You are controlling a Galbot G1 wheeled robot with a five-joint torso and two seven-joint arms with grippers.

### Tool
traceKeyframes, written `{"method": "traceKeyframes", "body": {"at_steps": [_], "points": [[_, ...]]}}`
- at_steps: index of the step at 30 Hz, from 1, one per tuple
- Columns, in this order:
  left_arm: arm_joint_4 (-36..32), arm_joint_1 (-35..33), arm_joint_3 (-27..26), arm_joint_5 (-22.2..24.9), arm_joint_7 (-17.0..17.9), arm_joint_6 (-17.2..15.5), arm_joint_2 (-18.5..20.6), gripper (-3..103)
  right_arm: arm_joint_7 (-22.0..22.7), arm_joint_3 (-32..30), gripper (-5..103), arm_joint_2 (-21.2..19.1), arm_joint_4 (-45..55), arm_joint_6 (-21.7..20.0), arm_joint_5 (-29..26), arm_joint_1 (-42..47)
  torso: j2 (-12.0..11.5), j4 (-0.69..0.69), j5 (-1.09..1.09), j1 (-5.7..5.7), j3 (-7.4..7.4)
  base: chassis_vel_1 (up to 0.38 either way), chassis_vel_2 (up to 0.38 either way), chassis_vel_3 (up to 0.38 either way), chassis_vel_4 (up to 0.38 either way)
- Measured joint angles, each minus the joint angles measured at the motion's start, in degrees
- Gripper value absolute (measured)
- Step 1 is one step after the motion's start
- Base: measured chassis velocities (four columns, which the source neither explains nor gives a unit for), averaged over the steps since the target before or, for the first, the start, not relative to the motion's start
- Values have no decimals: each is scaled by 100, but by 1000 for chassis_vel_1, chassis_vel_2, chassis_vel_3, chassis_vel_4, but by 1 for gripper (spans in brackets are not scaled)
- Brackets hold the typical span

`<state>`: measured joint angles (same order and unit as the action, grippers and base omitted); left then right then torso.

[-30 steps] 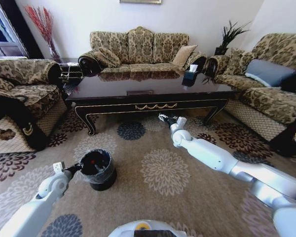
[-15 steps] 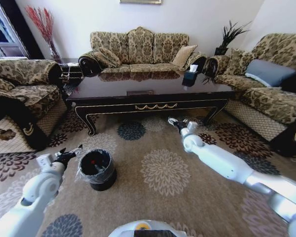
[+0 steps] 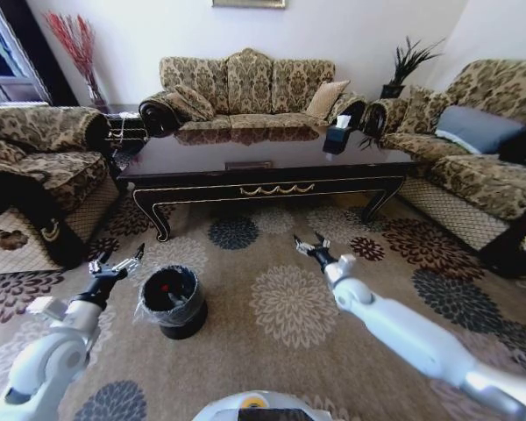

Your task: Move to the front of the table and pick up the trash from the floor, then place it into the trash bin.

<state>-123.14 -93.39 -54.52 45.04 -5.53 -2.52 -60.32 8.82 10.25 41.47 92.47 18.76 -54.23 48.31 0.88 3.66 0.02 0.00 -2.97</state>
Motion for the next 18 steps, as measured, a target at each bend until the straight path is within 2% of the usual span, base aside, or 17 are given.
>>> {"method": "traceKeyframes", "body": {"at_steps": [3, 4, 7, 10, 13, 14, 18], "points": [[-40, -41, 79, -122, -3, 6, -145, 100, -154, -658, 100, 24, 103, 118, 254, 403, 0, -2, 1, 0, -1, 0, 0, 0, 0], [-40, -41, 79, -122, -3, 6, -145, 100, -154, -658, 100, 24, 103, 118, 254, 403, 0, -2, 1, 0, -1, 0, 0, 0, 0], [-125, -65, 117, -157, 10, -60, -251, 100, -118, -1260, 100, -156, 194, 15, 187, 607, 0, -5, -4, 0, -1, 0, 0, 0, 0], [-217, -67, 104, -182, 29, -157, -307, 100, -179, -1701, 100, -291, 285, -68, 173, 822, 0, -2, -1, 0, -1, 0, 0, 0, 0], [-425, -68, 10, -202, 209, -494, -379, 100, -155, -2528, 100, -424, 820, -400, 319, 1494, 0, 0, 0, 0, -1, 0, 0, 0, 0], [-425, -68, 10, -202, 209, -494, -379, 100, -155, -2528, 100, -424, 820, -400, 319, 1494, 0, 0, 0, 0, -1, 0, 0, 0, 0], [-578, -42, -6, -350, 310, -736, -419, 100, 144, -3329, 100, -510, 1559, -823, 627, 2231, 0, 0, -1, 0, 0, 0, 0, 0, 0]]}}
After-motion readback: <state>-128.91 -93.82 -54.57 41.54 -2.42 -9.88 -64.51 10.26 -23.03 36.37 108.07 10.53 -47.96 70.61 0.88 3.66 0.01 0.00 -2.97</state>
